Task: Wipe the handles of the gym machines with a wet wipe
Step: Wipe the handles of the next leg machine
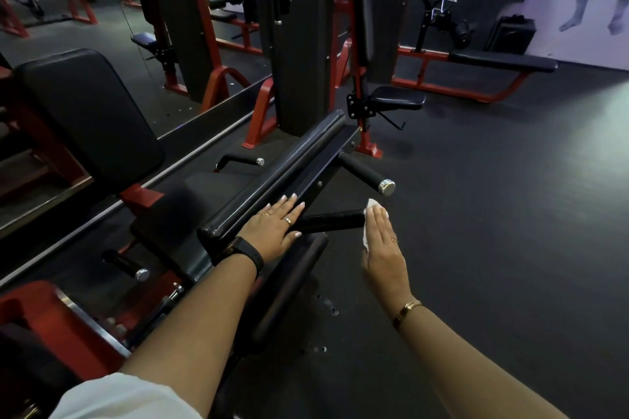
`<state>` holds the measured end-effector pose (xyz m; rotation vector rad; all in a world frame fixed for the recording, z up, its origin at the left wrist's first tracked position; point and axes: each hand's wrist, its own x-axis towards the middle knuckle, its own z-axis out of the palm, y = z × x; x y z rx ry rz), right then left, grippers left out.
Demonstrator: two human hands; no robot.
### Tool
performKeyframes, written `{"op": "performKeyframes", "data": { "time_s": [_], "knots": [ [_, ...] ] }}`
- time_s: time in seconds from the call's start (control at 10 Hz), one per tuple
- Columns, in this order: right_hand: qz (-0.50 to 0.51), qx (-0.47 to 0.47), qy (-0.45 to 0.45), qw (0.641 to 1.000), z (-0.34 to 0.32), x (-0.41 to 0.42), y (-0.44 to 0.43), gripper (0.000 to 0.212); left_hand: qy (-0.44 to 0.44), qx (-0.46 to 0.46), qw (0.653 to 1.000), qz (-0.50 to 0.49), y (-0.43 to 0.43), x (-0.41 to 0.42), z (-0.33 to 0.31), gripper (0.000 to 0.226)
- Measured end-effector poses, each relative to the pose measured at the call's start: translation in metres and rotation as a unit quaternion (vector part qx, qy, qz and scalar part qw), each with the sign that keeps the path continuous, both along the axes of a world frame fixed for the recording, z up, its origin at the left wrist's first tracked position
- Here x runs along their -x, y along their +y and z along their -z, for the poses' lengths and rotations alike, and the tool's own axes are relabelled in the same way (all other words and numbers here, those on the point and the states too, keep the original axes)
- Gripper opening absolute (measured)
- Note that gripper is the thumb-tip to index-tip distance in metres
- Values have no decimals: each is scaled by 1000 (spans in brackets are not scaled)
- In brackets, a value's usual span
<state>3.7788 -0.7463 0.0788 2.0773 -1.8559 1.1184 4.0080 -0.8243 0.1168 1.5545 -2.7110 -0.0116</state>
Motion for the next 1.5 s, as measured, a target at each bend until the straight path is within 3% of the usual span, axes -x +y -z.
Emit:
{"op": "performKeyframes", "data": {
  "time_s": [0.1, 0.2, 0.3, 0.4, 0.5, 0.6, 0.7, 0.8, 0.9, 1.0, 1.1, 1.2, 1.3, 1.4, 1.5],
  "knots": [
    [-45, -36, -19, 998, -8, -6, -17, 48, -3, -3, 1000, -2, 1, 0, -1, 62],
    [-66, -101, -103, 987, -23, -4, -34, 36, -1, -6, 1000, -3, 1, 0, -2, 62],
    [-24, -173, -340, 924, -38, -6, -37, 23, 0, -9, 1000, -3, 1, 0, -1, 62],
    [11, -143, -413, 899, -33, -19, -22, 32, 1, -7, 1000, -1, 0, -1, 0, 62],
    [15, -82, -359, 930, -15, -34, -7, 44, 2, -7, 1000, 0, -1, -1, 0, 61],
    [-4, -68, -262, 963, -13, -26, -26, 37, 4, -9, 1000, -1, -1, -1, 0, 61],
    [-6, -137, -278, 951, -33, -14, -46, 20, 1, -8, 1000, -2, -1, -1, 0, 61],
    [17, -174, -359, 917, -34, -15, -43, 17, 0, -7, 1000, -2, -1, -1, 0, 61],
    [79, -115, -400, 906, -22, -29, -25, 28, 2, -9, 1000, -5, -1, -1, -1, 61],
    [78, -55, -335, 937, -15, -31, -20, 30, 6, -8, 1000, -3, -1, -1, -1, 61],
    [20, -90, -228, 969, -28, -14, -39, 12, 10, -7, 1000, -5, 0, -1, 0, 62],
    [9, -212, -193, 958, -45, -6, -53, 24, 12, -12, 1000, -6, 1, -1, -2, 66],
    [44, -232, 42, 971, -58, -16, -61, 28, 10, -37, 999, -6, 0, -1, -4, 86],
    [30, -189, 132, 973, -58, -41, -59, 24, 7, -42, 999, -13, 1, -2, -5, 96],
    [-64, -163, 112, 978, -49, -85, -55, 22, 38, -64, 996, -42, 2, 0, -7, 96]
  ]
}}
